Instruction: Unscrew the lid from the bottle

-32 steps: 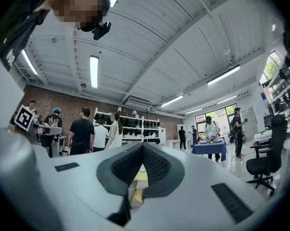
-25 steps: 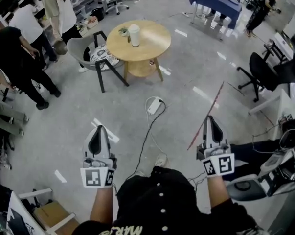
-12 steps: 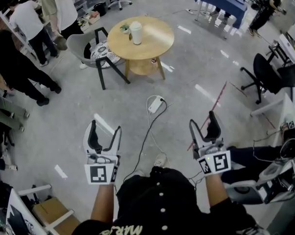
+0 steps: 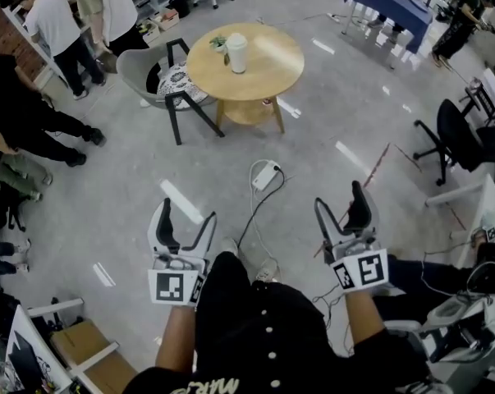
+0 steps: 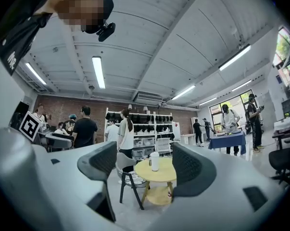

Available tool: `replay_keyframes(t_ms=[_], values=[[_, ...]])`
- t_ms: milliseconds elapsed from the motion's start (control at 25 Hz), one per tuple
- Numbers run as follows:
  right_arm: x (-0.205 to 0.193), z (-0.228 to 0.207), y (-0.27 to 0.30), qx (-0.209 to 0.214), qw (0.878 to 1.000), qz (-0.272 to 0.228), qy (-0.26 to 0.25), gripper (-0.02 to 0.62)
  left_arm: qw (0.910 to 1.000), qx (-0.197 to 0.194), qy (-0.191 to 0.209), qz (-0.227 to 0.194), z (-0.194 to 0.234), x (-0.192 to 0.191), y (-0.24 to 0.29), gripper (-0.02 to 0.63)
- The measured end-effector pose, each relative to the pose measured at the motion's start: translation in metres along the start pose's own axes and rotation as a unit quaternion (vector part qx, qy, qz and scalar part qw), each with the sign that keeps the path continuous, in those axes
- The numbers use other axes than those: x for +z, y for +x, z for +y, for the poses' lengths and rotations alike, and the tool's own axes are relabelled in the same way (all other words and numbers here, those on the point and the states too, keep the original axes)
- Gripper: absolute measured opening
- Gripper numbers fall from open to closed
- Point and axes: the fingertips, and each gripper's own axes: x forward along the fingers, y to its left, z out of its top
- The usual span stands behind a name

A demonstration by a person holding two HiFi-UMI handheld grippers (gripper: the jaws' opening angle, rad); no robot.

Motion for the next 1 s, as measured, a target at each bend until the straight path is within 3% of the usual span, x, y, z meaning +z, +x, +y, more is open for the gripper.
replay_keyframes(t_ms=[480, 1000], values=[[-0.011, -0.025, 0.109, -0.018, 1.000, 0.005, -0.014, 0.350, 0.9998, -0.017, -0.009, -0.006, 0.070, -0.016, 0.103, 0.385], [0.006, -0.063, 0.291, -0.062, 0.998, -0.005, -0.027, 0.344, 0.9967, -0.080, 0.000, -0.015, 0.170, 0.015, 0.271, 0.385]])
